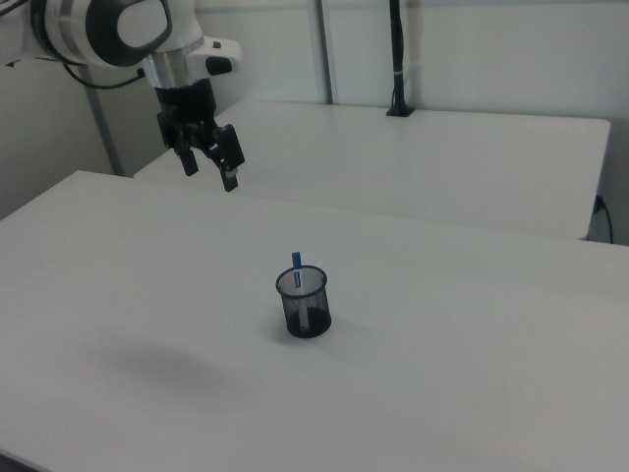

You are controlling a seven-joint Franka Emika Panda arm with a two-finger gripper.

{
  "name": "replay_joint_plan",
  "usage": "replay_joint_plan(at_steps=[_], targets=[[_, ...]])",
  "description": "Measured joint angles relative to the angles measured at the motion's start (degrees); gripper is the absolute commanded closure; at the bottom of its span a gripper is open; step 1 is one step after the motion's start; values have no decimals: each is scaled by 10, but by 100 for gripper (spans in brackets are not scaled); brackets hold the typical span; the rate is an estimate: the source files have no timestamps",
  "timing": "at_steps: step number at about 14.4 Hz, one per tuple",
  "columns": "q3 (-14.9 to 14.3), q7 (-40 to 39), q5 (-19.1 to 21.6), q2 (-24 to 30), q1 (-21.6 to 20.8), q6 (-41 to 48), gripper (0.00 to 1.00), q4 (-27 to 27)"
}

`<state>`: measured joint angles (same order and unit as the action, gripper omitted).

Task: Insert the marker

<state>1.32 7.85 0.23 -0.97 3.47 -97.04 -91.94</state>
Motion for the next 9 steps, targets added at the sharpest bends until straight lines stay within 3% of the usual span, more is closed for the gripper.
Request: replay_joint_plan(at_steps=[2,9], targets=[[-25,-20,0,0,-18,0,0,0],[-29,-68,0,-1,-22,-26,0,-2]])
